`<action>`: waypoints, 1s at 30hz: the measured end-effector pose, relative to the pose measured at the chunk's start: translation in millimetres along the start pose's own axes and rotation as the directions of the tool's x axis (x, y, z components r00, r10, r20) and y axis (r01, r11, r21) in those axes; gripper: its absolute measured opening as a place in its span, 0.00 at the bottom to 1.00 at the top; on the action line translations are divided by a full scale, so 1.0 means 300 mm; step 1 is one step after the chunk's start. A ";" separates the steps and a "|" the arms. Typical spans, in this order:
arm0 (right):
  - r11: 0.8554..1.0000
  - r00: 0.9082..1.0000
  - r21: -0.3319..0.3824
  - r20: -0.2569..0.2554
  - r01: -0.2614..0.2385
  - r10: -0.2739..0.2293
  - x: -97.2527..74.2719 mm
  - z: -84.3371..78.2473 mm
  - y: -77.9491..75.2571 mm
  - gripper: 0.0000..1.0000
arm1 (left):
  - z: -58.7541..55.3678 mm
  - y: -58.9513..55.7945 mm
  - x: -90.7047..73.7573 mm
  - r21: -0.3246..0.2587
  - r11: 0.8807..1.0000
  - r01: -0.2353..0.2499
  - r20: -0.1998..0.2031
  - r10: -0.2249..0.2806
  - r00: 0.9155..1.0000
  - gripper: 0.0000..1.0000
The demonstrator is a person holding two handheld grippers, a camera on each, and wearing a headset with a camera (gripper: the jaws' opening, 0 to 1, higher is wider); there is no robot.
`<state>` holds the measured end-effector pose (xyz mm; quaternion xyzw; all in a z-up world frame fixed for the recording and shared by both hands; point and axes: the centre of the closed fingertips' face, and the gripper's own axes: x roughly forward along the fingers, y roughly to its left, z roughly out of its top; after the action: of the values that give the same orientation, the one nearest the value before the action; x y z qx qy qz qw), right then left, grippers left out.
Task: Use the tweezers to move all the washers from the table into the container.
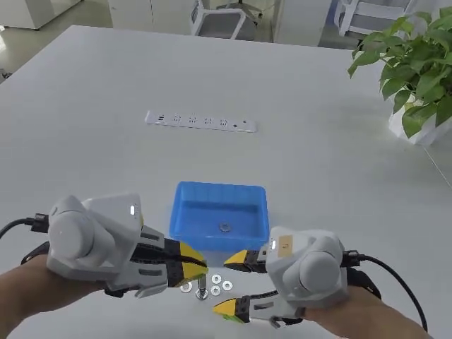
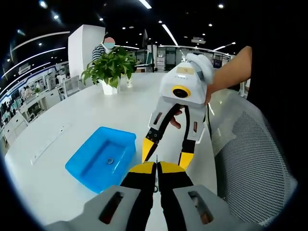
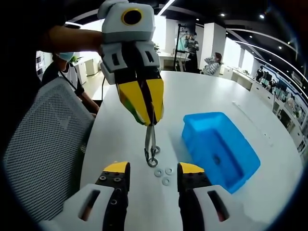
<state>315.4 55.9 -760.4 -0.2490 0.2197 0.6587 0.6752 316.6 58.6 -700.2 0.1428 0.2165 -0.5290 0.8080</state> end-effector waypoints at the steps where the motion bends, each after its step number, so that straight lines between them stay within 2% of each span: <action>1: 1.000 1.000 -0.001 0.000 -0.001 0.001 0.001 0.000 0.000 0.40 | -0.004 0.000 0.001 0.002 1.000 0.001 -0.003 -0.001 1.000 0.05; 6: 1.000 1.000 -0.010 -0.004 -0.011 0.011 0.011 0.000 0.004 0.39 | -0.003 -0.009 0.001 -0.001 1.000 0.008 -0.002 -0.008 1.000 0.05; 15: 0.998 0.999 -0.047 -0.028 -0.043 0.042 0.044 0.001 0.000 0.30 | -0.005 -0.010 -0.001 0.009 1.000 0.022 -0.010 -0.022 1.000 0.05; 30: 0.982 0.990 -0.143 -0.090 -0.125 0.113 0.104 -0.001 0.020 0.20 | -0.009 -0.016 -0.004 0.018 0.999 0.050 -0.031 -0.050 0.998 0.05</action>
<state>310.6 80.0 -780.4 -0.3115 0.2119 0.7016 0.6048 311.2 58.9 -702.1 0.1532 0.2273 -0.5488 0.7897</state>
